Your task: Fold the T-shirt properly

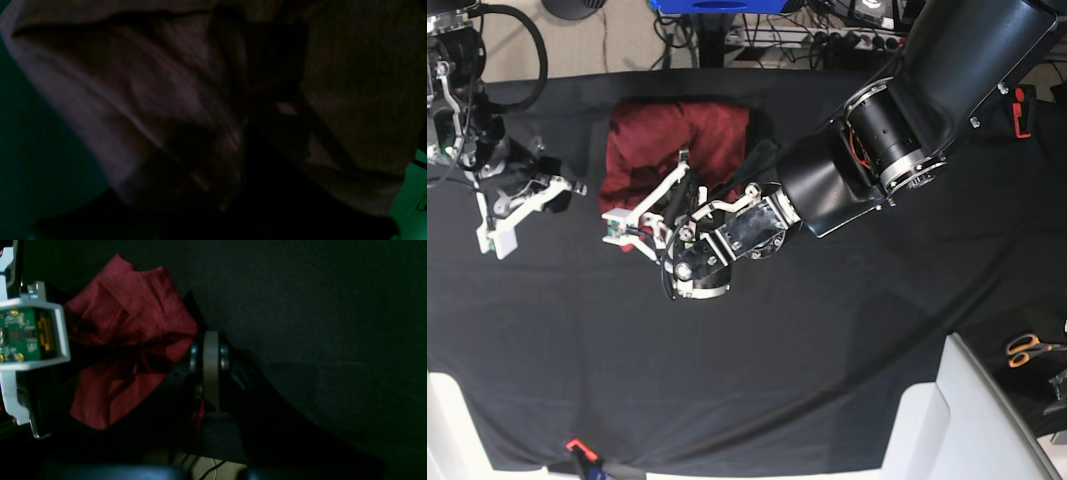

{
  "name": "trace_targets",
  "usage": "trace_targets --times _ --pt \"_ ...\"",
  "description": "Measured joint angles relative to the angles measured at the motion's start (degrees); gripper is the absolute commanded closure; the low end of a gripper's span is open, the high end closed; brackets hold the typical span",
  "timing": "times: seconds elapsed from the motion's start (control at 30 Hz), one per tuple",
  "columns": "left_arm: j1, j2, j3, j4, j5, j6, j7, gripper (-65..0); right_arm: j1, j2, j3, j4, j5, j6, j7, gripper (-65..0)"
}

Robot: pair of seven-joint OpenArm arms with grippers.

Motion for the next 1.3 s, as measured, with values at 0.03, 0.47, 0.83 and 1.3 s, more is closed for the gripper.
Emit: trace_targets --times 0.03,0.47,0.83,1.3 --pt "-0.2 0.0 0.0 -0.02 -0.07 -0.02 0.0 -13.3 0.0 0.0 0.0 0.0 0.0 0.0 0.0 0.0" --pt "-3.85 -0.04 -0.09 -0.02 -0.22 -0.02 -0.2 -48.5 0.07 0.0 -0.02 -3.13 0.02 0.22 0.17 0.0" --pt "-6.38 -0.13 -0.22 0.0 -0.85 -0.02 -0.2 -59.4 0.17 0.0 -0.02 -3.15 0.02 0.22 0.2 0.0" --pt "1.81 -10.62 -19.58 30.42 0.13 -0.17 19.41 0.0 1.27 -0.02 -0.07 -3.17 0.0 0.22 0.15 0.0"
